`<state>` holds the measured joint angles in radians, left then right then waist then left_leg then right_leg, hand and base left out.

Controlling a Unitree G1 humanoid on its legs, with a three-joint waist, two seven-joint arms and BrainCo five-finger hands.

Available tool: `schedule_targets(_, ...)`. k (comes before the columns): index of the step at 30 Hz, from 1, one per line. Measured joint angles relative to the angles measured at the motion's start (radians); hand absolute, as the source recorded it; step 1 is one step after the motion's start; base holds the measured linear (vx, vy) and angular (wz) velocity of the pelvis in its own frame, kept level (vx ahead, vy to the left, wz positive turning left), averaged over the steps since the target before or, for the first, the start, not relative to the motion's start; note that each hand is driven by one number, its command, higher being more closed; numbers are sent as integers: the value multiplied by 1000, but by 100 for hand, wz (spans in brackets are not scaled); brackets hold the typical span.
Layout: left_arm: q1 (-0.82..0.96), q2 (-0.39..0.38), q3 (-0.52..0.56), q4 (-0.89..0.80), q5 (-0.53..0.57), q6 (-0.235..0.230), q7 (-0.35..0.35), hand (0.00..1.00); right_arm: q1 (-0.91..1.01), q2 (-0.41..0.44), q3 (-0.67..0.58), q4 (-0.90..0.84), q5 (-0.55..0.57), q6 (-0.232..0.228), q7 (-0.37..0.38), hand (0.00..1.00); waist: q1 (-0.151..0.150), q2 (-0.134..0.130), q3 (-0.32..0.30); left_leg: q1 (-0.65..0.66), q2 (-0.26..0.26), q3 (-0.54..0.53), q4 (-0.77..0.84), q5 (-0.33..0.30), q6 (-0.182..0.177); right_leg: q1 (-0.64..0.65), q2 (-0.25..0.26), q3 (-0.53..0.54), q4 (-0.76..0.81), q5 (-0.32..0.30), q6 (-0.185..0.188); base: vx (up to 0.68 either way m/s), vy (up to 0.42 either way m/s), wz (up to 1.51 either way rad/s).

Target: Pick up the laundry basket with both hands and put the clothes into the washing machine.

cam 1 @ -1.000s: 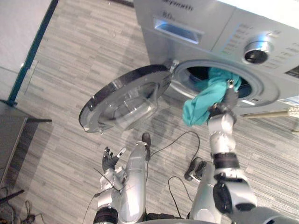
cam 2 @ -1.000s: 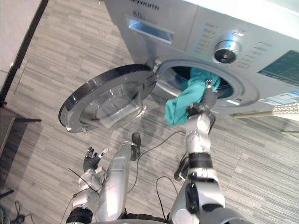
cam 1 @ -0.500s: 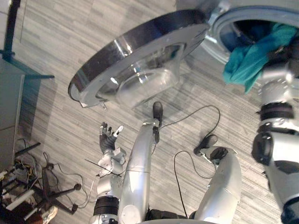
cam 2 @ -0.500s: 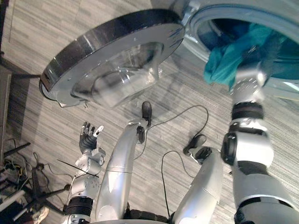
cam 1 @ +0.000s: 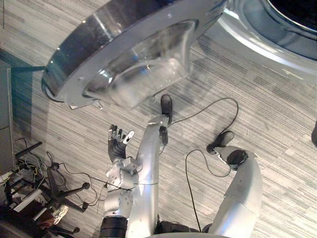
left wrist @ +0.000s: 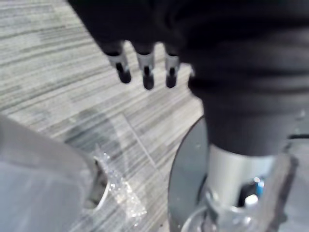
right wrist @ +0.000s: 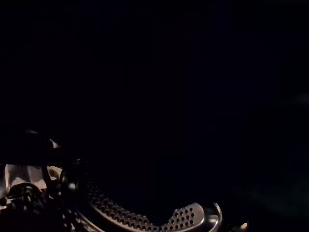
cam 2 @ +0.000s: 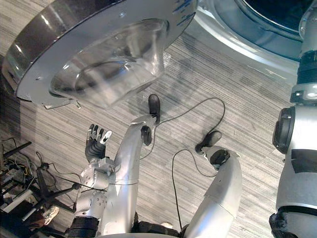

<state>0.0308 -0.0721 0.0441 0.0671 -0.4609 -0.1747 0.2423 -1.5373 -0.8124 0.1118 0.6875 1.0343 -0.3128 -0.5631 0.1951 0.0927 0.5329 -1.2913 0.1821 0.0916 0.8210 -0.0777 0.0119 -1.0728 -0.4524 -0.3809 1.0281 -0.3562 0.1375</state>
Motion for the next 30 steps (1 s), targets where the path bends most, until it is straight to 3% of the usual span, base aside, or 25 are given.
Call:
schedule_targets(4,37,2,-3,-21,-1,-10,-1,0,12,39,-11,38,-65,-10,-8,0,2,-1,1,10,20,-1,29,-4,6,0,0,-2,44,12,-20,-24,-52,-4)
schedule_targets(7,37,11,-8,-14,-1,-8,-3,0,88,118,-127,45,-63,-3,8,0,6,-2,1,51,22,0,31,-4,6,30,-7,2,83,12,-21,-21,-72,14)
schedule_targets(11,37,11,1,48,-1,-8,-3,0,220,224,-236,44,-60,44,74,0,-4,-5,0,122,28,15,12,-4,6,82,-5,7,79,12,-21,-35,-78,-1)
schedule_targets(13,24,9,37,90,-2,-9,-1,0,320,323,-286,33,-73,63,120,0,-21,-17,-6,163,37,44,-11,-4,5,98,2,21,50,12,-21,-71,-46,-27)
schedule_targets(18,-14,7,77,132,-10,-9,3,0,560,506,-357,47,-130,126,130,0,-53,-18,-7,189,42,59,-56,3,-13,112,19,23,-11,7,-20,-111,-11,-21)
schedule_targets(22,-14,6,91,164,-11,-9,8,0,714,613,-390,131,-194,168,157,0,-49,-20,-15,240,12,59,-108,25,-34,146,-3,20,-13,-3,-32,-136,-34,18)
schedule_targets(25,-14,4,132,241,-11,-7,11,0,822,685,-392,172,-206,169,187,0,-48,-27,-53,275,6,71,-164,59,-44,174,-2,8,-39,-33,-50,-92,-67,18)
schedule_targets(30,-13,1,175,331,-9,0,0,0,1001,743,-459,235,-220,166,231,0,-55,-44,-61,386,-4,84,-216,85,-43,281,-2,-3,-74,-28,-56,-55,-78,9)
